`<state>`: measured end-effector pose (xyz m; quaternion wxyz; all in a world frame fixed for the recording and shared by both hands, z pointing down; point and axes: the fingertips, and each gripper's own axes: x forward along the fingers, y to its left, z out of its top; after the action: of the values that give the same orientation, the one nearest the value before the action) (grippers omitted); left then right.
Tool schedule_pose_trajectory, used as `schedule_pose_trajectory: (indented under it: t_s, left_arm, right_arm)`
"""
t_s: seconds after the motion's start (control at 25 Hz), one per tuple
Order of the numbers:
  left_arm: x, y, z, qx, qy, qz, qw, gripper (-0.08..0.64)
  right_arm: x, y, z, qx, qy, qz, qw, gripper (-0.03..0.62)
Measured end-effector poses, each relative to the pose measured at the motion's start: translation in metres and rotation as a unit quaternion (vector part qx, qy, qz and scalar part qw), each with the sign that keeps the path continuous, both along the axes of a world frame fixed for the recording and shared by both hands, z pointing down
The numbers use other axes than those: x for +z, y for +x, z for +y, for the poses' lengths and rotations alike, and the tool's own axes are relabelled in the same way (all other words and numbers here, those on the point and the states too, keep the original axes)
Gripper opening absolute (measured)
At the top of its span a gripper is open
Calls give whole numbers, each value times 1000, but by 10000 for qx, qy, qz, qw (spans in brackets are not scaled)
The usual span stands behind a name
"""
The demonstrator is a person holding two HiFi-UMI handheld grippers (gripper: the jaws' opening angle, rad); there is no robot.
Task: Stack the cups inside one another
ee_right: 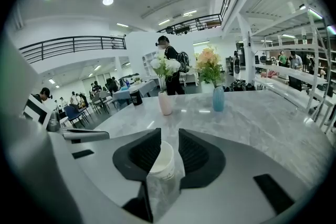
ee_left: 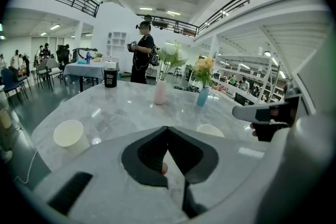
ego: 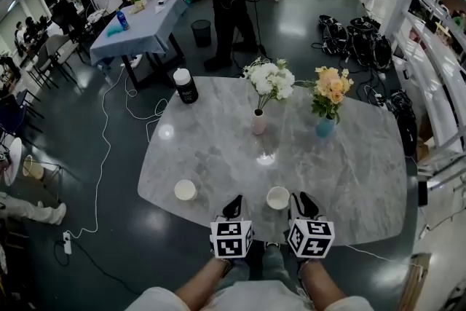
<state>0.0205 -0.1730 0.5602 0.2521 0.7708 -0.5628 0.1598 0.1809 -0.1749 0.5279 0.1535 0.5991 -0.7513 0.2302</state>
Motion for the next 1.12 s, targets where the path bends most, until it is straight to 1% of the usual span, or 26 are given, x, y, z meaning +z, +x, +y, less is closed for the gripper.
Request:
schedule_pose_trajectory:
  t_s: [0.2, 0.36, 0.76, 0.96, 1.12]
  left_arm:
    - [-12, 5, -6, -29, 118, -11, 9999, -5]
    - [-20, 6, -14, -108, 225, -9, 9997, -5]
    - [-46, 16, -27, -269, 456, -9, 9986, -5]
    - [-52, 14, -33, -371, 556, -29, 9978, -5]
    - [-52, 13, -34, -453, 541, -5, 9975, -5]
  right_arm:
    - [-9, 13, -7, 76, 73, 11, 9999, 57]
    - [-19, 20, -18, 68, 196, -11, 9998, 35]
    - [-44, 41, -41, -76, 522, -1, 9986, 20]
    - [-45, 45, -50, -103, 578, -56, 9983, 18]
    - [-45, 44, -53, -173, 571, -68, 9982, 18]
